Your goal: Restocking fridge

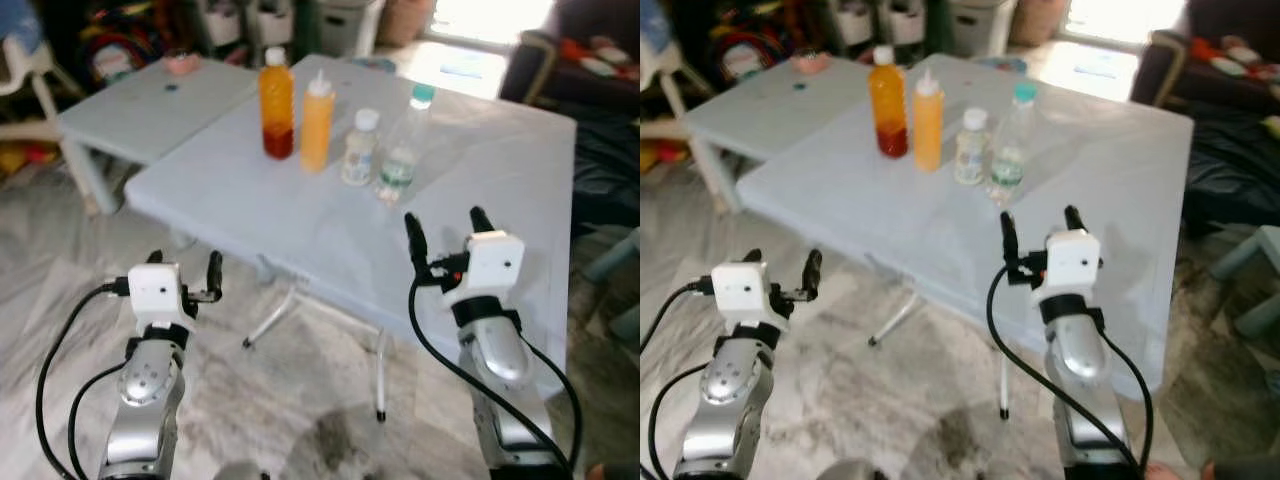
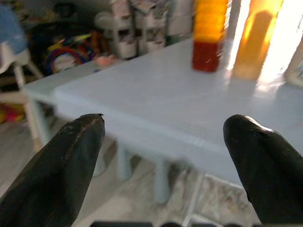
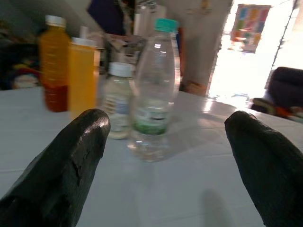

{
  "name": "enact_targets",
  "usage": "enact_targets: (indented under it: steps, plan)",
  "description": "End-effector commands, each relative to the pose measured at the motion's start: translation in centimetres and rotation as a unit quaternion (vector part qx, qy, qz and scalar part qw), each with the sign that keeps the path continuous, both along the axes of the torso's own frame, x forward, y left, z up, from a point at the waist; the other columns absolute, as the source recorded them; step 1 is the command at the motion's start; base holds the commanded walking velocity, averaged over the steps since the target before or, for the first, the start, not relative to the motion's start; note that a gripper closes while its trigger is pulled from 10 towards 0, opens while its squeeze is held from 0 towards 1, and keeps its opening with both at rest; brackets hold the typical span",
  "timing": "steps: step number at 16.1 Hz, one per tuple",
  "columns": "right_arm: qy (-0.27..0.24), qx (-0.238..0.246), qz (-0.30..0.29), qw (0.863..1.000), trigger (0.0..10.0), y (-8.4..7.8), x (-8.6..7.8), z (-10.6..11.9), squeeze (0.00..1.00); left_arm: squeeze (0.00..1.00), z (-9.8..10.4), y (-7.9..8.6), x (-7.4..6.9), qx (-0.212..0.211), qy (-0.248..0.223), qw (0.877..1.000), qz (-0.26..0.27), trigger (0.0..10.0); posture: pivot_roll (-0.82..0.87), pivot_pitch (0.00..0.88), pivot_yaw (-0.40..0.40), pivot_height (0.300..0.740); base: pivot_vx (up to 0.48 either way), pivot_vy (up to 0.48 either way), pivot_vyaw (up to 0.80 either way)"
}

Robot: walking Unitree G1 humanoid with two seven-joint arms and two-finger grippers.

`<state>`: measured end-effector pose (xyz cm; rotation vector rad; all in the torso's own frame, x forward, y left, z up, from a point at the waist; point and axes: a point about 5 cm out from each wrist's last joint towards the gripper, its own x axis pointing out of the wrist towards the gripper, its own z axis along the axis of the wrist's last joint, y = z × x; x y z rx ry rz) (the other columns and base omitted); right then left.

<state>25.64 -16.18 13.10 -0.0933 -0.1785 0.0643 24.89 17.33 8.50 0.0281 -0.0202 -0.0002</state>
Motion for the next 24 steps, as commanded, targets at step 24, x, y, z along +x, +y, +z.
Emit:
enact_targets:
  steps: [24]
  plan:
    - [-0.113, -0.057, 0.002, 0.992, 10.0, -1.3, 6.3, 6.4, 0.00, 0.00, 0.5, -1.5, -0.8, 0.007, -0.003, 0.999, -0.041, 10.0, 0.05, 0.066, -0.022, 0.740, 0.126, 0.015, -0.13]
